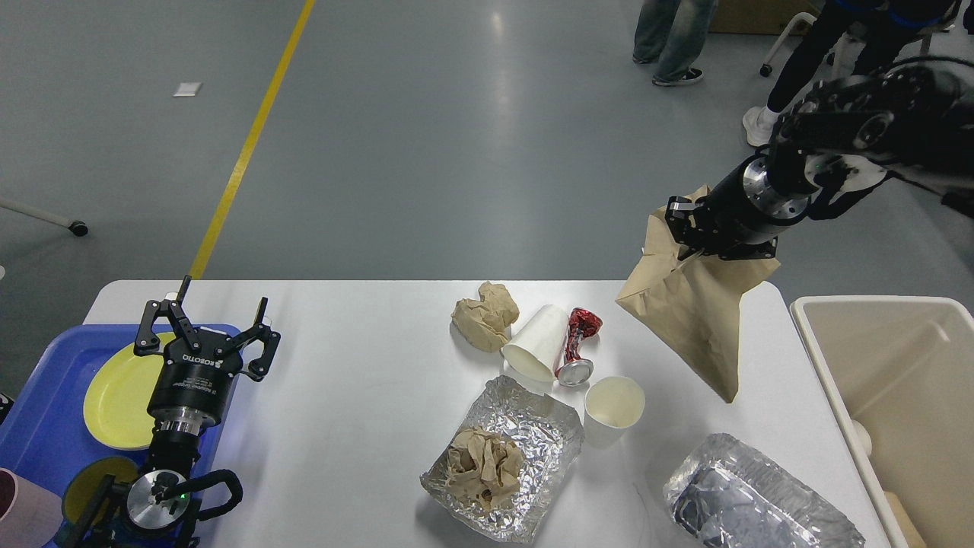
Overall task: Tidy desktop
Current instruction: 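Lift the paper bag and carry it toward the bin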
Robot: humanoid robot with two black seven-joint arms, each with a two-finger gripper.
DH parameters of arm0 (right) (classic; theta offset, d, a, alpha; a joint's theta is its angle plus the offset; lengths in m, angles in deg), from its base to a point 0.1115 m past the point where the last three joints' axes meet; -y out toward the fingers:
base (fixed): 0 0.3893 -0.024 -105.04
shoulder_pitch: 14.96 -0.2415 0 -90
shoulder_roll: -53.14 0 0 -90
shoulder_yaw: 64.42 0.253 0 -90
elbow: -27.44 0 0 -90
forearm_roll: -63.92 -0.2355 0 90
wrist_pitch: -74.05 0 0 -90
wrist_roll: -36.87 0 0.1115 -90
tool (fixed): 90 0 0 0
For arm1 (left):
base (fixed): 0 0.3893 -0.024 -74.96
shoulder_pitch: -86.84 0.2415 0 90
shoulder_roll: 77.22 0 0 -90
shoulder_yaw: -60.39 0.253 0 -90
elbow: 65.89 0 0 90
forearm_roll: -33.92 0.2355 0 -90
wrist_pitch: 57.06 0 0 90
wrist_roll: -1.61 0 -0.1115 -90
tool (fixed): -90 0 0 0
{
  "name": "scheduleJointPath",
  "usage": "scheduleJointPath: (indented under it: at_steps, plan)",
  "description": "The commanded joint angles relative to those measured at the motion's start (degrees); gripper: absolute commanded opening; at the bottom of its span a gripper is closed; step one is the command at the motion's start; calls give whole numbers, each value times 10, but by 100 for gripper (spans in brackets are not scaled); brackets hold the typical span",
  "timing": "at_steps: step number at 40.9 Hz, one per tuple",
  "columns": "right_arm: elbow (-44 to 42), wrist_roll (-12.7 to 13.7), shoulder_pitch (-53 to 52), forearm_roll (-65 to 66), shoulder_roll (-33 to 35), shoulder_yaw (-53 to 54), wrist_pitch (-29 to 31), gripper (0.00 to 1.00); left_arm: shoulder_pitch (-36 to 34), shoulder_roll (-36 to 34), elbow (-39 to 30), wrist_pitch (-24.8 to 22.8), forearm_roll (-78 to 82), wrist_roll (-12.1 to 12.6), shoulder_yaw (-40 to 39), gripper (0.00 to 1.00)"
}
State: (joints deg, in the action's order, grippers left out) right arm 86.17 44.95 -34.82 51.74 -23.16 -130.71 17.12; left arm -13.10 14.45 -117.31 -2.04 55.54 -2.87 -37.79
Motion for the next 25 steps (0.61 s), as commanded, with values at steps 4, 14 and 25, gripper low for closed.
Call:
scheduleJointPath:
  at_steps: [4,14,25]
  plan:
    - [99,-1,-112,34,13,-44,51,0,0,0,0,0,0,0,0,96]
    - [208,0,-220,115,23,-75,52,0,0,0,0,0,0,0,0,96]
    - [223,0,-233,116,40,-121,39,0,0,0,0,0,0,-1,0,96]
